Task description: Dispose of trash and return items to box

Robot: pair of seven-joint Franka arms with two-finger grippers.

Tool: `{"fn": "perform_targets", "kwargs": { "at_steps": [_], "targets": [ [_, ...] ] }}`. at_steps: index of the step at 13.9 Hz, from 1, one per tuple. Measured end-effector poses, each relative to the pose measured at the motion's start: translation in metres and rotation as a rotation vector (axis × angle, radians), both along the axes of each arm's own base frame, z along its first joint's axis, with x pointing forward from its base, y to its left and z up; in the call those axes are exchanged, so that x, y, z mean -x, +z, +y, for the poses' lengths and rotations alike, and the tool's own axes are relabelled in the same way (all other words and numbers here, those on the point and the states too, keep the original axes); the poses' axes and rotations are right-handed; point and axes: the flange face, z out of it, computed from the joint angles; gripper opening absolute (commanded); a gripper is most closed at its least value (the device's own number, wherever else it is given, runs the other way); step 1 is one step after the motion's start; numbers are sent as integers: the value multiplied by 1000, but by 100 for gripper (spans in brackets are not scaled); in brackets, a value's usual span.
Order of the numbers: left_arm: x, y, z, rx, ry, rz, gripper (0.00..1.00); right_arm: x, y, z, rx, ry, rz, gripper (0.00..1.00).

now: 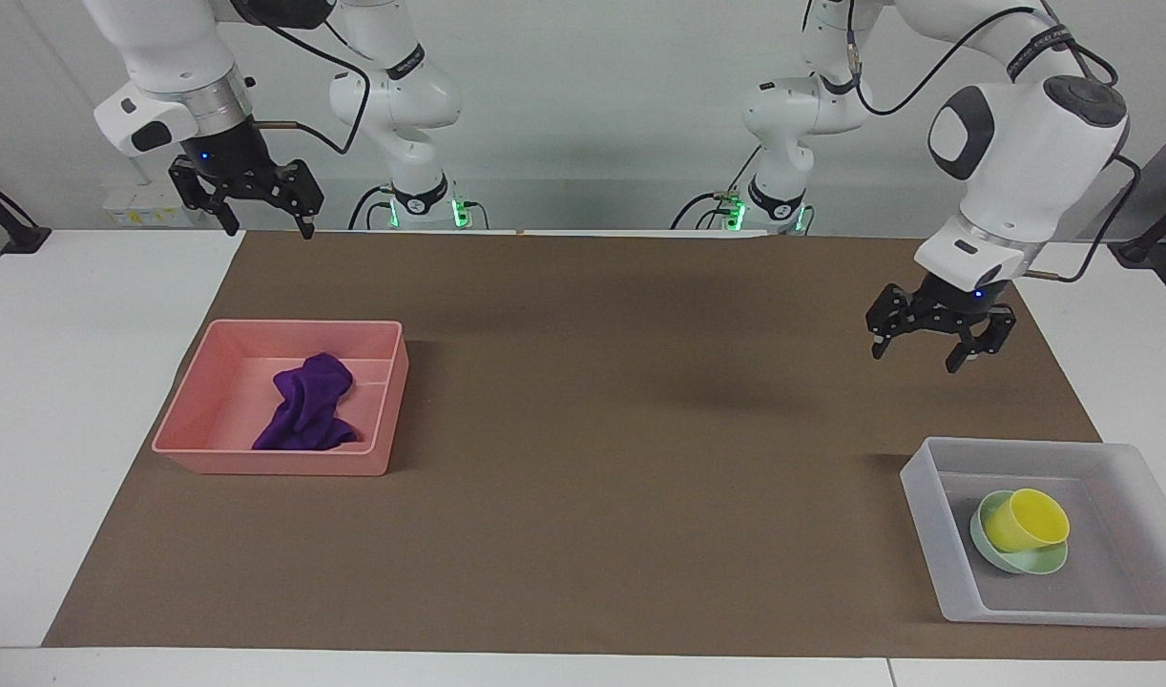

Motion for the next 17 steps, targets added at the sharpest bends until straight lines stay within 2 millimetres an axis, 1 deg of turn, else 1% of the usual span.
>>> {"fn": "perform_targets", "kwargs": {
  "at_steps": [2,4,8,10,15,17],
  "targets": [
    [17,10,-10,-8,-13,38,100,0,-1,0,0,0,2,100],
    [27,20,-10,-22,-15,56,100,0,-1,0,0,-2,2,100],
    [29,42,-5,-30,-9,56,100,0,-3,2,0,1,6,100],
    [29,49,-5,-30,-11,60,100,0,-3,2,0,2,7,100],
    [27,48,-6,-30,-12,63,100,0,-4,2,0,2,9,100],
    [26,51,-6,-29,-12,58,100,0,-6,2,0,2,12,100]
  ]
}}
